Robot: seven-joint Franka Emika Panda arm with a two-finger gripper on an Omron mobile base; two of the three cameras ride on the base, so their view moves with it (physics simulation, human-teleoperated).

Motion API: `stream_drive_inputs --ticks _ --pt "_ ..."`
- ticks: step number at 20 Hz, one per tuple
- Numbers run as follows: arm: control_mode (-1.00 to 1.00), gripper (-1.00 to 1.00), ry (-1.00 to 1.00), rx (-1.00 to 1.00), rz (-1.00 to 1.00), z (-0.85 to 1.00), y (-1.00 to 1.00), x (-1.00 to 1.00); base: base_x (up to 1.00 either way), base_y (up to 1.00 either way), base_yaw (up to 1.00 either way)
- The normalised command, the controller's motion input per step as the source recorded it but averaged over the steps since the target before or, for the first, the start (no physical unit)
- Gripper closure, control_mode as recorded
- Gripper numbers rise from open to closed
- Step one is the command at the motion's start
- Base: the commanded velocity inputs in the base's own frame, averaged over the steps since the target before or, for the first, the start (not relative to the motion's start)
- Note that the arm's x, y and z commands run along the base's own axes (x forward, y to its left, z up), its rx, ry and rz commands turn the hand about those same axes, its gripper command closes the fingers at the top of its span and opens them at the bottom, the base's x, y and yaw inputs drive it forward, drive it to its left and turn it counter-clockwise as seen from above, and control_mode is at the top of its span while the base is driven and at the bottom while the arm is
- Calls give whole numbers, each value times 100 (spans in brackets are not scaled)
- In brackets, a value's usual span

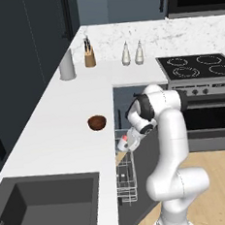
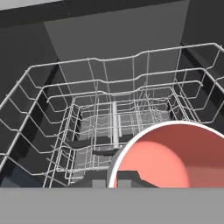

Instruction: Pick up the cup and bowl from the counter, place them in the dishwasher, and close the dishwasher door.

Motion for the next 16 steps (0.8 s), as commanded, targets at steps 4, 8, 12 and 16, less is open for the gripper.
stream_drive_inputs --ticks 4,8,12,16 --pt "-100 100 -9 0 4 -31 1 20 0 0 0" --pt "-100 100 -8 0 4 -31 5 24 0 0 0" --pt "-100 100 -7 0 4 -32 5 24 0 0 0" --pt "-100 100 -7 0 5 -41 0 27 0 0 0"
